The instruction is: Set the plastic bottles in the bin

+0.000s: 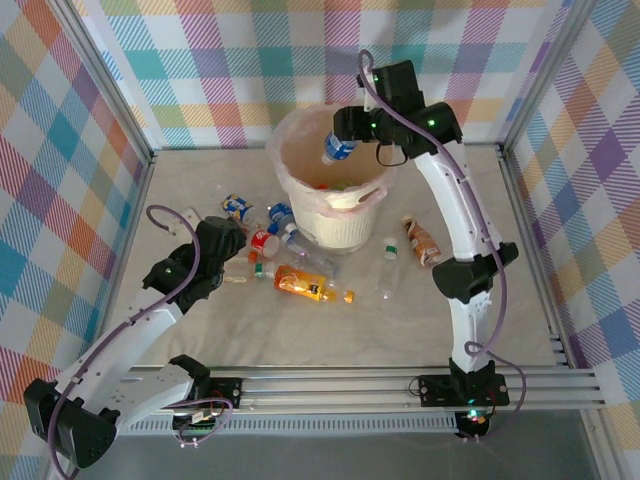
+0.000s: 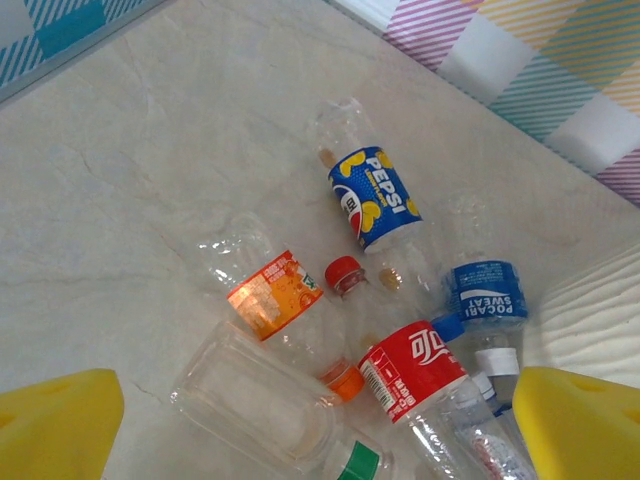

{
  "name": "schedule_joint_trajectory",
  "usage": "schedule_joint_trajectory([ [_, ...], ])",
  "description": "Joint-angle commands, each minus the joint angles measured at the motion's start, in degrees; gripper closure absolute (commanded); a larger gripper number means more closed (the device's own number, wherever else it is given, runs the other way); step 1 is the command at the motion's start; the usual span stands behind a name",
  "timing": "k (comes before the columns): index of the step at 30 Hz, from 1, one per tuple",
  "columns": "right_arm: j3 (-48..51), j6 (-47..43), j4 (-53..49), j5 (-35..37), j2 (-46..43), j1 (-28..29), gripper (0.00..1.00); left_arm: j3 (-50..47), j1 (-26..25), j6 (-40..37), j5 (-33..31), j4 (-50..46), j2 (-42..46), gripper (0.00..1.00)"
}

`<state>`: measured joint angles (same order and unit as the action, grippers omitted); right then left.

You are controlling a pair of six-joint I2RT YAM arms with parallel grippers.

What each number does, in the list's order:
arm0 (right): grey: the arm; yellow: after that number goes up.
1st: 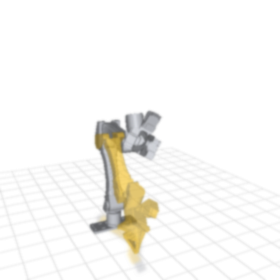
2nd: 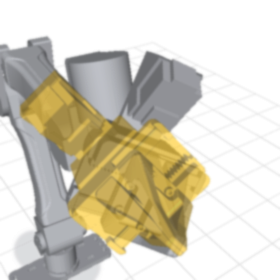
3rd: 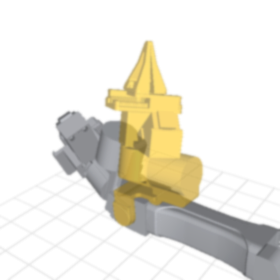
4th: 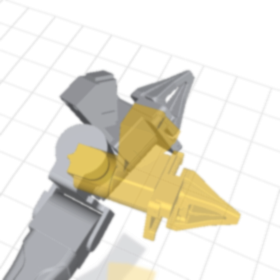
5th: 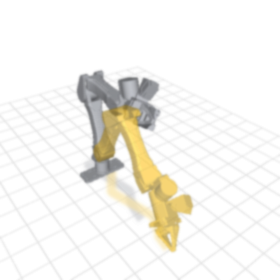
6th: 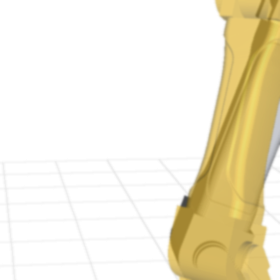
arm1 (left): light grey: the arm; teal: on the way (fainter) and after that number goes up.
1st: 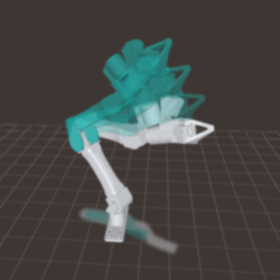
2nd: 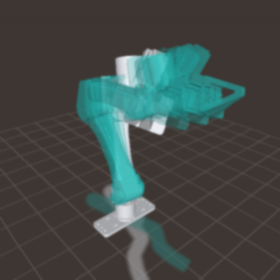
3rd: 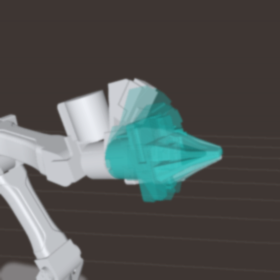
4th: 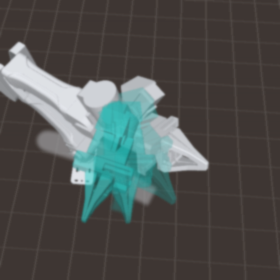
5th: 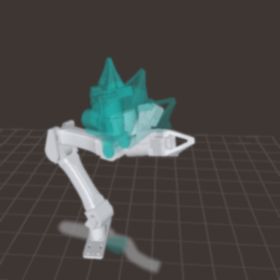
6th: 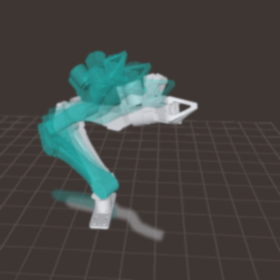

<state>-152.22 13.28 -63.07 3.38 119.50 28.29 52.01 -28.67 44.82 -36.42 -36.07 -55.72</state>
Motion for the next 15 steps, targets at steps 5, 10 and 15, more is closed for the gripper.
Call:
schedule_joint_trajectory([
  [5,-0.89,0.2,1.01,-8.08,5.1,-0.87,0.64,-0.71,0.54,0.86,-0.14,-0.92,-0.43,0.0],
  [10,-0.9,0.22,1.47,-9.92,7.8,-0.87,0.59,-0.62,0.63,0.87,-0.41,-1.54,-0.4,0.0],
  [15,-0.89,1.04,1.94,-11.68,10.16,-0.94,0.54,-0.81,0.64,0.89,-0.93,-2.37,-0.27,0.0],
])
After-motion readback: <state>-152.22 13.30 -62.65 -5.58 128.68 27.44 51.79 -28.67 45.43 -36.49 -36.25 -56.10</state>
